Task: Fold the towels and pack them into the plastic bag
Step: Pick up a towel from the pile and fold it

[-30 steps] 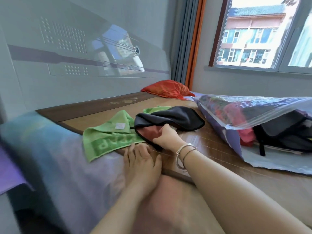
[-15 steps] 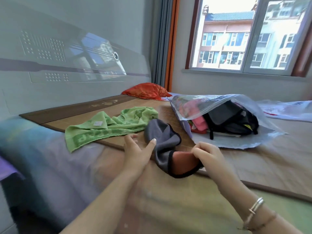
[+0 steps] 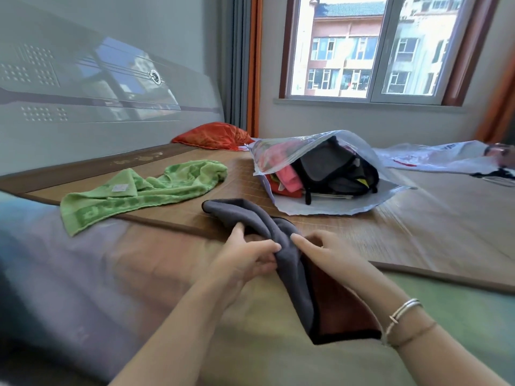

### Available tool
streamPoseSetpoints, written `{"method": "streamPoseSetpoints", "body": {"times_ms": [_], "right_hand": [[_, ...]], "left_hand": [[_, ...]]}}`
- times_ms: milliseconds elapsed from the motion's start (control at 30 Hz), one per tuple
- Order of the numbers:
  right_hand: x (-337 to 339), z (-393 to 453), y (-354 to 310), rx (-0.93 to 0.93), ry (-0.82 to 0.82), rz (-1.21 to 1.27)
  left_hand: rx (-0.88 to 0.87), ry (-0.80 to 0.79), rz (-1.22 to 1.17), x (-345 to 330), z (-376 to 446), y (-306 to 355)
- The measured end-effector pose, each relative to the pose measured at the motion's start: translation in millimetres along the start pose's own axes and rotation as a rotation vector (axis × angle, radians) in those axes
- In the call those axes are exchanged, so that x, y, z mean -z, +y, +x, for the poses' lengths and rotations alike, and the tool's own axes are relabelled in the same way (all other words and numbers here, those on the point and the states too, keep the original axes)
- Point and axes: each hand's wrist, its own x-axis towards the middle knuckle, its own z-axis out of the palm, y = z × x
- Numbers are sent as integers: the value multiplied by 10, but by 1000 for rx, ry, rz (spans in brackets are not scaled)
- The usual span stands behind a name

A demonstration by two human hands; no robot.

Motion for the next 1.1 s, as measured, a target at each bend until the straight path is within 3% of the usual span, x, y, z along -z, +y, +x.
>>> {"method": "streamPoseSetpoints", "body": {"times_ms": [133, 233, 333, 467, 633, 733, 967, 1100], "right_hand": [[18, 63, -43, -117, -191, 452], [129, 31, -55, -151, -124, 861], [291, -71, -96, -89, -198, 1093], [484, -244, -127, -113, -77, 1129], [699, -342, 19, -235, 106, 1230], [729, -378, 120, -237, 125, 1279], [731, -374, 263, -204, 144, 1351], [765, -356, 324, -201, 193, 1407]], "left_hand": [[17, -142, -10, -58, -84, 44], [-20, -44, -66, -68, -60, 93], [-112, 21, -57, 4, -48, 99], [-110, 9, -179, 20, -64, 108], [-76, -193, -706, -6, -130, 181], [-53, -191, -877, -51, -99, 144], [56, -138, -916, -171, 40, 63], [-24, -226, -686, -162, 77, 80]]}}
